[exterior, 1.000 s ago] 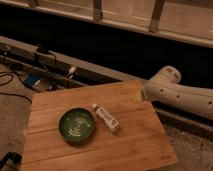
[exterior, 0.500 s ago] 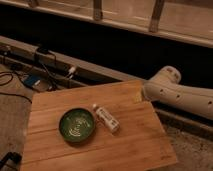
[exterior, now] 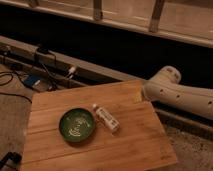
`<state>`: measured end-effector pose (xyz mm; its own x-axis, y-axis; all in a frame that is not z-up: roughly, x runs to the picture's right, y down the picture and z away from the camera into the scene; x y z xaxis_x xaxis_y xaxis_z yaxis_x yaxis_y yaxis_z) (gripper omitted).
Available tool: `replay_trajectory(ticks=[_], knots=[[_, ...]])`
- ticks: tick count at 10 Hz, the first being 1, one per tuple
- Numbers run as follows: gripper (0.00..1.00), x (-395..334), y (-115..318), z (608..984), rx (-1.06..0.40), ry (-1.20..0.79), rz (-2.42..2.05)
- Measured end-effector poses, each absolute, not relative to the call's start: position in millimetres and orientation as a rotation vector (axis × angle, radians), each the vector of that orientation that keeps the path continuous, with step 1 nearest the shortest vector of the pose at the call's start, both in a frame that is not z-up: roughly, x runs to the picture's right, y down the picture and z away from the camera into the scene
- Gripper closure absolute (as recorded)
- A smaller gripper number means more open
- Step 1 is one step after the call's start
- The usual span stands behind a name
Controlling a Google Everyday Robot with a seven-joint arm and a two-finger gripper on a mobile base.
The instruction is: Place the bottle in the ceramic bowl
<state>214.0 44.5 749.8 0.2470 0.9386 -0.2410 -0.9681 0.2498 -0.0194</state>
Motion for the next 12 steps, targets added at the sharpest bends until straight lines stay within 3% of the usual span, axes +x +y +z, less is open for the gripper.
replay_trajectory(ticks=[6, 12], knots=[[0.2, 213.0, 41.3, 750.2, -0.173, 0.188, 1.294], [0.2, 128.6, 1.8, 750.1, -0.174, 0.085, 1.06]])
